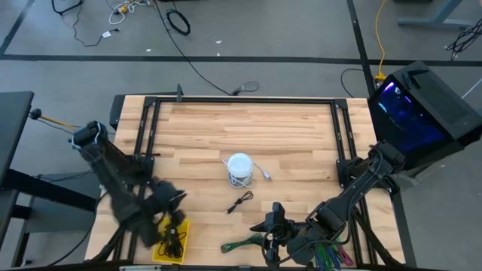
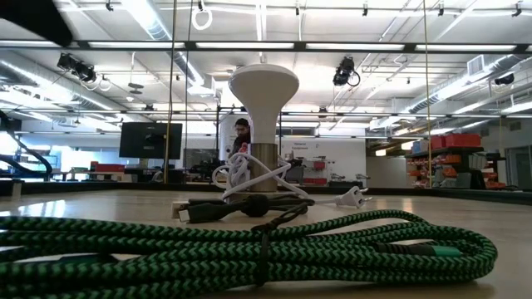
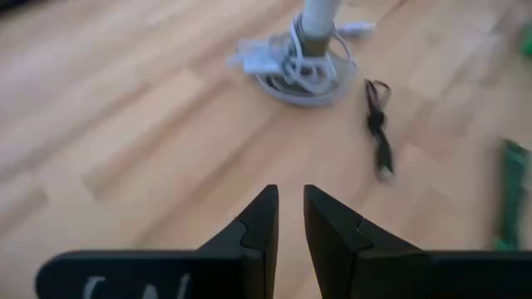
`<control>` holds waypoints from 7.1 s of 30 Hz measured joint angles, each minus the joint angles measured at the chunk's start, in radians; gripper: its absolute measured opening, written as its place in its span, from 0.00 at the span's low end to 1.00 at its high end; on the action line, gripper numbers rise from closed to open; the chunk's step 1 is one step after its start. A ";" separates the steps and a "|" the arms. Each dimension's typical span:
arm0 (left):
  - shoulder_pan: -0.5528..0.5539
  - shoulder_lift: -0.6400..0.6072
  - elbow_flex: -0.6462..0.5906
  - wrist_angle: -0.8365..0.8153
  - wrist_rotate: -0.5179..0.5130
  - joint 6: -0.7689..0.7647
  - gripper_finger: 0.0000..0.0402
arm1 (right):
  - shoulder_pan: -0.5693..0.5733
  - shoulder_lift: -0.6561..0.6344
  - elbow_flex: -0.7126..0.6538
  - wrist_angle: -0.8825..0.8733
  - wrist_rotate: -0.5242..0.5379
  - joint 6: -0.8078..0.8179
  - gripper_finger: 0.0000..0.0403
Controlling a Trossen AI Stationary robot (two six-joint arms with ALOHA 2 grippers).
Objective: Pick & Place USB Port
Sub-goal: Put the black charger cable into the yellow bin, then put the green charger cable into the green bin
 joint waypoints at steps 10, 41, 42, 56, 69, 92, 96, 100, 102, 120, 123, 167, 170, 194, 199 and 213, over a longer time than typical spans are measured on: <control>0.457 0.033 0.000 0.644 0.312 0.922 0.17 | 0.000 0.000 0.000 -0.004 0.001 -0.048 0.37; 0.695 0.302 -0.001 0.882 0.780 1.101 0.55 | -0.004 0.000 -0.045 -0.137 0.132 -0.295 0.37; 0.698 0.313 -0.002 0.889 0.792 1.094 0.55 | -0.005 0.000 -0.045 -0.137 0.133 -0.295 0.37; 0.664 0.384 0.000 0.917 0.832 1.008 0.54 | -0.006 0.000 -0.044 -0.143 0.133 -0.295 0.37; 0.611 0.469 0.003 0.922 0.712 0.960 0.54 | -0.006 0.000 -0.044 -0.139 0.133 -0.296 0.37; 0.513 0.385 -0.003 0.888 0.699 0.903 0.10 | -0.006 0.000 -0.043 -0.149 0.133 -0.296 0.37; 0.449 0.313 0.035 0.777 0.670 0.850 0.10 | -0.006 0.000 -0.042 -0.160 0.133 -0.296 0.37; 0.358 0.252 0.108 0.595 0.604 0.722 0.10 | -0.007 0.000 -0.042 -0.174 0.134 -0.293 0.37; 0.300 0.236 0.143 0.483 0.570 0.611 0.10 | -0.007 0.000 -0.042 -0.179 0.134 -0.293 0.37; -0.229 0.288 0.221 0.102 0.458 -0.549 0.10 | -0.007 0.000 -0.042 -0.194 0.161 -0.292 0.37; -0.228 0.317 0.221 0.160 0.459 -0.549 0.10 | -0.008 0.000 -0.042 -0.194 0.161 -0.292 0.37; -0.238 0.287 0.221 0.137 0.425 -0.444 0.29 | -0.011 0.000 -0.044 -0.194 0.161 -0.289 0.37; -0.223 0.246 0.221 0.138 0.401 -0.360 0.28 | -0.010 0.000 -0.051 -0.184 0.161 -0.265 0.37; 0.081 0.150 0.222 0.266 0.087 0.701 0.27 | -0.110 0.108 -0.424 0.399 -0.274 -0.220 0.37; 0.107 0.150 0.222 0.267 0.087 0.733 0.27 | -0.126 0.200 -0.377 0.373 -0.322 -0.229 0.37; 0.117 0.151 0.222 0.261 0.084 0.735 0.27 | -0.127 0.376 -0.209 0.268 -0.471 -0.264 0.37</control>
